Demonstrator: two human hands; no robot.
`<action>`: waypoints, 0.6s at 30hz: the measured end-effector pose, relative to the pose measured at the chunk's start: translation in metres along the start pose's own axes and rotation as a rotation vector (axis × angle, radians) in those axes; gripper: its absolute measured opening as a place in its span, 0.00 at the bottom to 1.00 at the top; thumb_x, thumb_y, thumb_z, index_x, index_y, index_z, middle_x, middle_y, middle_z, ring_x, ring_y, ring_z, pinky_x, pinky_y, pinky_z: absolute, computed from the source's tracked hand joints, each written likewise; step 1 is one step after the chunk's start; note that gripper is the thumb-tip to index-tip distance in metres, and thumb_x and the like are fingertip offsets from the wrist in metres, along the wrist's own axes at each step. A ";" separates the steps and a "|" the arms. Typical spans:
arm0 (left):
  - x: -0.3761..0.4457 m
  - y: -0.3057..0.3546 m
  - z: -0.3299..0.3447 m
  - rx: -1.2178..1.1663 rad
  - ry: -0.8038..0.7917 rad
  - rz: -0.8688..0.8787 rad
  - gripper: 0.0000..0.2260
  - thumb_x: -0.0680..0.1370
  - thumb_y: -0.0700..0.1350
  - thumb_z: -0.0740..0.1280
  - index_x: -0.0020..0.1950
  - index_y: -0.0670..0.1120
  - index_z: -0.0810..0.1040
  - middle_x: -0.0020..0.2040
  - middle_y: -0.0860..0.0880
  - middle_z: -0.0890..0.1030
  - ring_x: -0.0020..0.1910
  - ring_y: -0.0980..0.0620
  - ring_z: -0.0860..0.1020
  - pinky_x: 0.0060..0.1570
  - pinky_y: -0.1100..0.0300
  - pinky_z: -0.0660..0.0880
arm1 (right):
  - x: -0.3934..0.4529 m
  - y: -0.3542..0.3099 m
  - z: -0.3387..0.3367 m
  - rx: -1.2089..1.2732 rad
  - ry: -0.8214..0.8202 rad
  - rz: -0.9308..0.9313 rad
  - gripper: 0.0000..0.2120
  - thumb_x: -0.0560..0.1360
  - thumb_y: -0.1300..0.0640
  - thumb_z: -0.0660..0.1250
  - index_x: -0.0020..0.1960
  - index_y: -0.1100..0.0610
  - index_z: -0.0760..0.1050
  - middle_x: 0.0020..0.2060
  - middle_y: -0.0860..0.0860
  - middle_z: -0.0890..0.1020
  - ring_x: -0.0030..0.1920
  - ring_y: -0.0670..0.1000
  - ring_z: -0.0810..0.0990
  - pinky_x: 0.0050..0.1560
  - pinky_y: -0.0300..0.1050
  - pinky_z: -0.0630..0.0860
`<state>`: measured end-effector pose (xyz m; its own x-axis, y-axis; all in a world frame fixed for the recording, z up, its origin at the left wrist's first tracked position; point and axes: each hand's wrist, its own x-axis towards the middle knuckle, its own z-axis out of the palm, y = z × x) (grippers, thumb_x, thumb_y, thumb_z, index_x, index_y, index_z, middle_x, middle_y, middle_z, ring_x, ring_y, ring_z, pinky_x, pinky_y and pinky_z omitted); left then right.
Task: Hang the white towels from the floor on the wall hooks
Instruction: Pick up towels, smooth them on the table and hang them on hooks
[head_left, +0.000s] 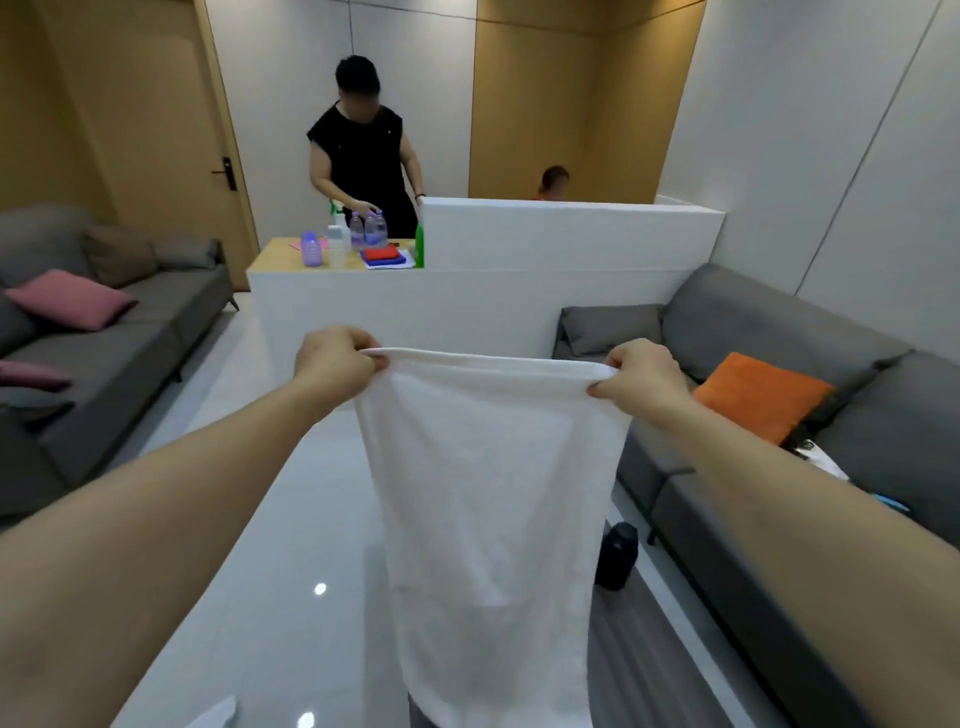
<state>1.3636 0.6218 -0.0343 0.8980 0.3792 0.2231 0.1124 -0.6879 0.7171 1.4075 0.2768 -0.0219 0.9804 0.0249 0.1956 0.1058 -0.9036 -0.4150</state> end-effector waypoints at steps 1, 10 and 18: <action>0.023 -0.003 0.001 -0.001 0.004 -0.002 0.03 0.74 0.46 0.71 0.41 0.52 0.84 0.44 0.49 0.83 0.47 0.48 0.79 0.44 0.58 0.73 | 0.023 -0.010 0.005 -0.008 0.013 0.005 0.07 0.68 0.51 0.75 0.37 0.52 0.79 0.37 0.52 0.82 0.40 0.55 0.80 0.40 0.48 0.78; 0.166 0.003 -0.001 -0.054 0.039 0.037 0.04 0.75 0.48 0.71 0.46 0.50 0.85 0.44 0.48 0.83 0.48 0.47 0.79 0.50 0.54 0.78 | 0.174 -0.059 0.028 0.170 0.231 0.056 0.05 0.74 0.55 0.71 0.44 0.54 0.85 0.39 0.57 0.84 0.44 0.60 0.82 0.53 0.52 0.80; 0.204 0.023 -0.006 -0.114 0.091 0.102 0.03 0.74 0.49 0.73 0.41 0.54 0.84 0.42 0.52 0.83 0.47 0.51 0.79 0.47 0.58 0.76 | 0.199 -0.055 0.018 0.203 0.347 -0.050 0.05 0.74 0.58 0.71 0.46 0.58 0.84 0.43 0.56 0.85 0.48 0.57 0.81 0.49 0.45 0.73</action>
<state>1.5466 0.6868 0.0318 0.8592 0.3691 0.3542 -0.0312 -0.6533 0.7565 1.5996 0.3394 0.0235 0.8622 -0.1107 0.4943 0.2166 -0.8015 -0.5574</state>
